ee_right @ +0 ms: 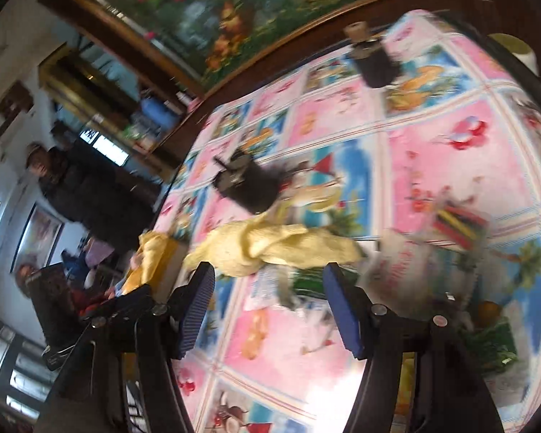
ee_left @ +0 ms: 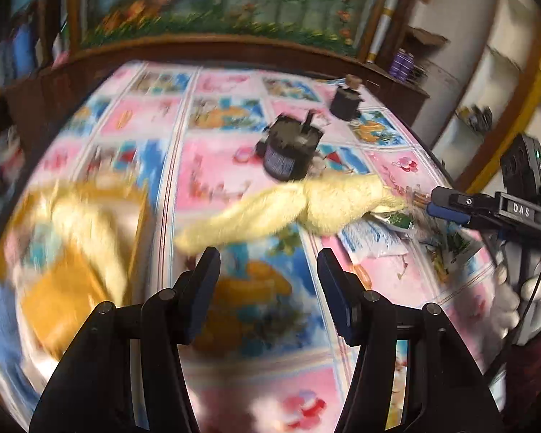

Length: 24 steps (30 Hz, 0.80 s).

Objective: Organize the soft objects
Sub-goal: 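Reach the left tool to the yellow fluffy towel and grasp it, then lift the yellow towel with the left tool while the right tool grasps a green-and-white packet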

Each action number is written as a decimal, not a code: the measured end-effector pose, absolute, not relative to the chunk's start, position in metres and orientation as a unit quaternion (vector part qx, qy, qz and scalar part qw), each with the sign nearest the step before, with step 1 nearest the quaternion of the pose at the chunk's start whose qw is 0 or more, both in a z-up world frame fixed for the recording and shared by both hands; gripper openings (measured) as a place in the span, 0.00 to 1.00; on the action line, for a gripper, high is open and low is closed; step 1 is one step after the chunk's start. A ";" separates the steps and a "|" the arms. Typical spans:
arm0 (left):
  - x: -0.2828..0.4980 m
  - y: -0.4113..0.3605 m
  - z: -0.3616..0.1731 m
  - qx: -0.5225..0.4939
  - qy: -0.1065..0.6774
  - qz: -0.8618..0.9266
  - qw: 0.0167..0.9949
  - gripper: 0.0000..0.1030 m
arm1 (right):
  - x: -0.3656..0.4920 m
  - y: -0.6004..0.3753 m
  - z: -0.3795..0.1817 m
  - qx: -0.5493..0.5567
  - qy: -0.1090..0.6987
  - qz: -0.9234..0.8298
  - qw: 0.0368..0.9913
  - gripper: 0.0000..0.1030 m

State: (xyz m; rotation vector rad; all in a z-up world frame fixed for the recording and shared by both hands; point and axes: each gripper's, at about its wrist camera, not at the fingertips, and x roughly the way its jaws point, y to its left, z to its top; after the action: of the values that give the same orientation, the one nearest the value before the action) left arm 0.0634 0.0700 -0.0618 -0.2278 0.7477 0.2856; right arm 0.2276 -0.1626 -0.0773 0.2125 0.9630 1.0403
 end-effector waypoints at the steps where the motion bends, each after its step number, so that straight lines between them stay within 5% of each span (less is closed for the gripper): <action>1: 0.069 0.068 -0.058 -0.084 0.357 0.130 0.921 0.55 | 0.229 -0.163 -0.077 0.088 0.437 0.464 0.765 0.62; 10: 0.136 0.041 -0.064 0.089 0.363 0.040 0.927 0.55 | 0.259 -0.216 -0.072 0.138 0.409 0.361 0.826 0.62; 24: 0.193 0.036 -0.110 0.142 0.417 0.030 0.897 0.55 | 0.286 -0.241 -0.086 0.084 0.422 0.240 0.870 0.62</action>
State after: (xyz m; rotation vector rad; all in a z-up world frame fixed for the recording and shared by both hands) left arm 0.1933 0.0360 -0.1103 0.2938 0.8644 0.0631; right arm 0.2863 -0.2412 -0.0863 0.1747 0.8836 0.5030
